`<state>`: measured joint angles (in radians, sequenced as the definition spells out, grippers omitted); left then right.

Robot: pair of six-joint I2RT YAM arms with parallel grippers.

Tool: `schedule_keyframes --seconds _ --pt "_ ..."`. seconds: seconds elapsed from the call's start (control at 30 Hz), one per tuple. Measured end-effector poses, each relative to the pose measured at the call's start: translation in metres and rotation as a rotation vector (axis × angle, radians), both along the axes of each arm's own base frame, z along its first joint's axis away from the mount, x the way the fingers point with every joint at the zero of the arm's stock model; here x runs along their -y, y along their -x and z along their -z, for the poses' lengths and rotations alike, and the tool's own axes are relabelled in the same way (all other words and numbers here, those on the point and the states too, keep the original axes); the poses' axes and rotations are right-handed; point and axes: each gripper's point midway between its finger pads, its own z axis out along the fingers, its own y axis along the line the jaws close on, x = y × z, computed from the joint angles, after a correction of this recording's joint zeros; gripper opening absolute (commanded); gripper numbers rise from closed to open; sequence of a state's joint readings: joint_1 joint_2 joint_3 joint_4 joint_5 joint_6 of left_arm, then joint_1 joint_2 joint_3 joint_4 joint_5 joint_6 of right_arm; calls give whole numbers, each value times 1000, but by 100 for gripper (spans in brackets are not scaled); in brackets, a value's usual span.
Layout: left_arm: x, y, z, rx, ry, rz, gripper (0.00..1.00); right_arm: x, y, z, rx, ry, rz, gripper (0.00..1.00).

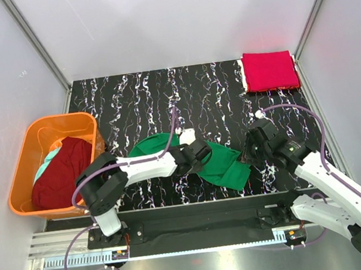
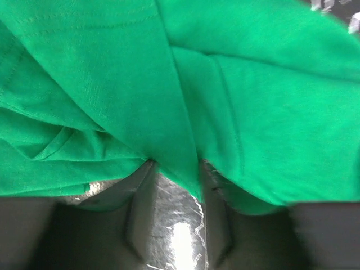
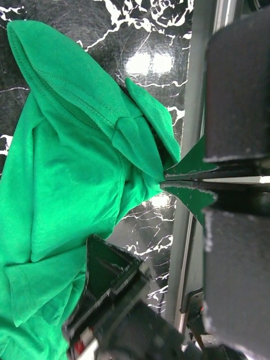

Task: Fold and stack the t-shirts
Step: Flatten the tshirt out

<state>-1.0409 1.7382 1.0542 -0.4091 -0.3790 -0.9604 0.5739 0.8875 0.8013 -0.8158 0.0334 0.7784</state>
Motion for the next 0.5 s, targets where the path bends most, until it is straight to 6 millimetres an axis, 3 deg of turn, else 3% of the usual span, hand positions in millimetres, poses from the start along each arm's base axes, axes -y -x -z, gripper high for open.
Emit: schedule_keyframes --seconds 0.03,0.07,0.2,0.3,0.4,0.5 --pt "-1 1 5 -8 -9 -5 24 0 0 -1 2 -3 0 0" --pt "-2 1 8 -15 -16 -9 2 -1 -1 -1 4 -4 -1 0" --pt "-7 2 8 -7 -36 -23 0 0 -1 -2 13 -7 -3 0" --pt "-16 3 -6 21 -60 -32 0 0 0 -2 17 -1 -11 0" --pt "-28 1 -45 81 -57 -39 0 1 0 1 18 16 -29 0" --pt "-39 -4 -115 200 31 -44 0 1 -1 6 11 41 -54 0"
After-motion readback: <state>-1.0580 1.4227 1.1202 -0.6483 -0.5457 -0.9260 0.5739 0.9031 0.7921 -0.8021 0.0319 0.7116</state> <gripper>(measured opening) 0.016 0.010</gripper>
